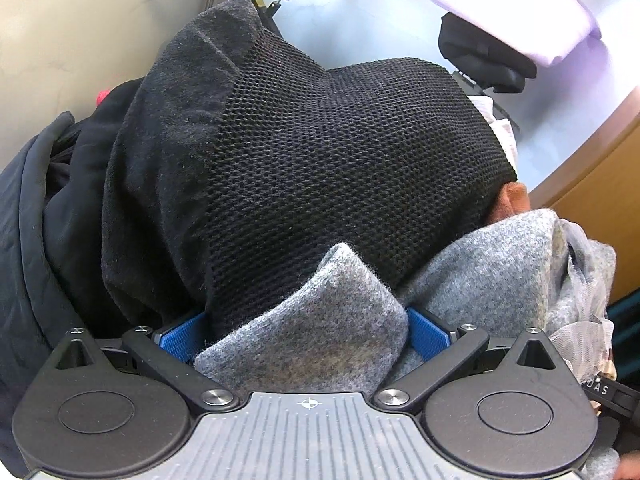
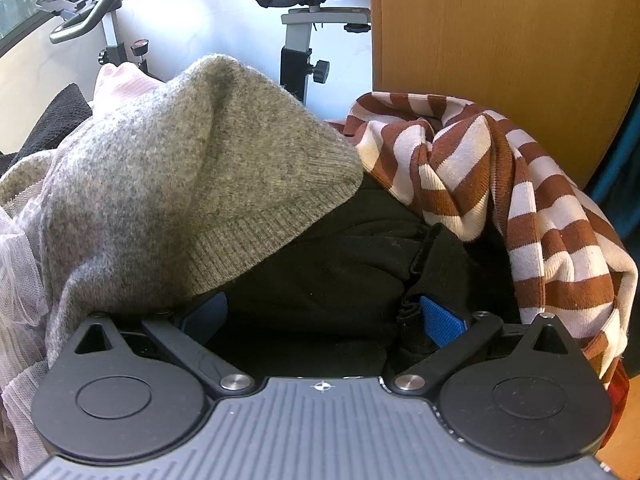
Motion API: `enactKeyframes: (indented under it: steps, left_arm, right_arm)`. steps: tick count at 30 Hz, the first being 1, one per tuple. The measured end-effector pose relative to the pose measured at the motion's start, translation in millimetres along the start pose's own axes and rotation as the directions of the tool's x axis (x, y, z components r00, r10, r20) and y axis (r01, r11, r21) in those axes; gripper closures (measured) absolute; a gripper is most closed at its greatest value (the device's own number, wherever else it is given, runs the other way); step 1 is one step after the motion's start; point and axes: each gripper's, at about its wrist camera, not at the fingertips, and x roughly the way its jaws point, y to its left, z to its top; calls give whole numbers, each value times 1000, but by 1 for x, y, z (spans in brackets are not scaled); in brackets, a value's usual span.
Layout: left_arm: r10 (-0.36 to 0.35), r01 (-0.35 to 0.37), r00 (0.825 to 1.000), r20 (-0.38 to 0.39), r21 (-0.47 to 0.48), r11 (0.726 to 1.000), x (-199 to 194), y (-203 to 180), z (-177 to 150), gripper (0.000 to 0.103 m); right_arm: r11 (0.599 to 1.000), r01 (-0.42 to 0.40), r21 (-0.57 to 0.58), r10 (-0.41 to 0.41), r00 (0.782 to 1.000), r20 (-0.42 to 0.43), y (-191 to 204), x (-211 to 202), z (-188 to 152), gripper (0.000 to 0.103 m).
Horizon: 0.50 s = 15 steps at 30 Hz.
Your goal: Fold clothes
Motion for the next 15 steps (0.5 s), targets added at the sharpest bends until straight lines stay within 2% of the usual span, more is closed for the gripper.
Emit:
enactKeyframes:
  steps: [15]
  left_arm:
    - [-5,5,1000,-1,34,999,26,-25,19,1]
  right_arm:
    - [1000,-13,-15,13,1000,20,-4,0,-6,0]
